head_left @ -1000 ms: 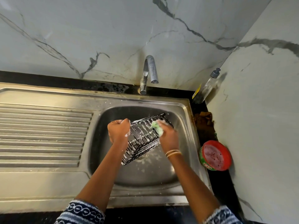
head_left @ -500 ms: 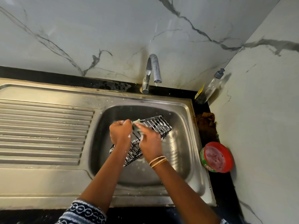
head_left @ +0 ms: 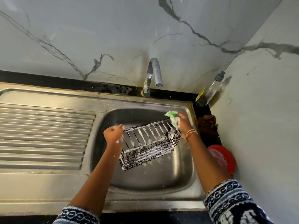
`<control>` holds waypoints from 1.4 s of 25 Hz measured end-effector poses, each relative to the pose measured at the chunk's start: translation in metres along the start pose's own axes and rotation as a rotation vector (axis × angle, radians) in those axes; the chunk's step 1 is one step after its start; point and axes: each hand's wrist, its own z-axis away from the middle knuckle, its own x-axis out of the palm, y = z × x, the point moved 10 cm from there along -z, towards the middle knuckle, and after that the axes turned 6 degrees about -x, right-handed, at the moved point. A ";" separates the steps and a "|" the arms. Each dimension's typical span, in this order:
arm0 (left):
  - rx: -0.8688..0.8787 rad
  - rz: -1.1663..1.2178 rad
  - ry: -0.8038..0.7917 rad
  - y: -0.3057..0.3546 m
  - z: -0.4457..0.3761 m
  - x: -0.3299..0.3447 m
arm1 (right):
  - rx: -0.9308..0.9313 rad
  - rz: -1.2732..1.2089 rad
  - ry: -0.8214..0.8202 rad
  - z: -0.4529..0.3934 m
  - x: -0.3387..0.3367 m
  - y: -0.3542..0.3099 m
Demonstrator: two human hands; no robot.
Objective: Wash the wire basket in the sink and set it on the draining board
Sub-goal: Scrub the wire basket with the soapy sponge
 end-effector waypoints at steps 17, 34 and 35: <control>0.097 -0.071 -0.172 0.034 0.054 0.086 | -0.225 0.548 0.301 0.029 -0.049 -0.080; -0.021 0.135 -0.021 0.010 0.048 0.054 | -0.410 0.520 0.263 0.060 -0.003 -0.107; -0.028 0.136 -0.004 0.008 0.047 0.053 | -0.507 0.542 0.224 0.079 0.015 -0.121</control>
